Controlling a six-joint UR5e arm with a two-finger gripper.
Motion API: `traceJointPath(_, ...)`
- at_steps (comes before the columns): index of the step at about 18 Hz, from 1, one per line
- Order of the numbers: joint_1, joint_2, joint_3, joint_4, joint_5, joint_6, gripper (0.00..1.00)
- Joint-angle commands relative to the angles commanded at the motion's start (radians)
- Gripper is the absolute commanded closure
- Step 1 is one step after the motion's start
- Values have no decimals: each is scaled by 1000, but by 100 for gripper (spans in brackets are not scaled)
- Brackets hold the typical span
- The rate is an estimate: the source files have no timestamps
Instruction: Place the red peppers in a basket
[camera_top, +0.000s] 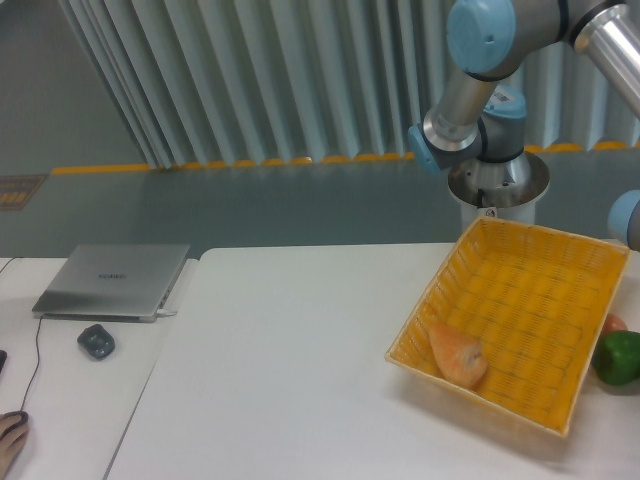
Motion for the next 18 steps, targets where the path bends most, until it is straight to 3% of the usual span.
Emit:
traceJointPath(16,-3,-25,-17,9,0,-6,0)
traceJointPath(18,-3,-23,-17,12,0,-6,14)
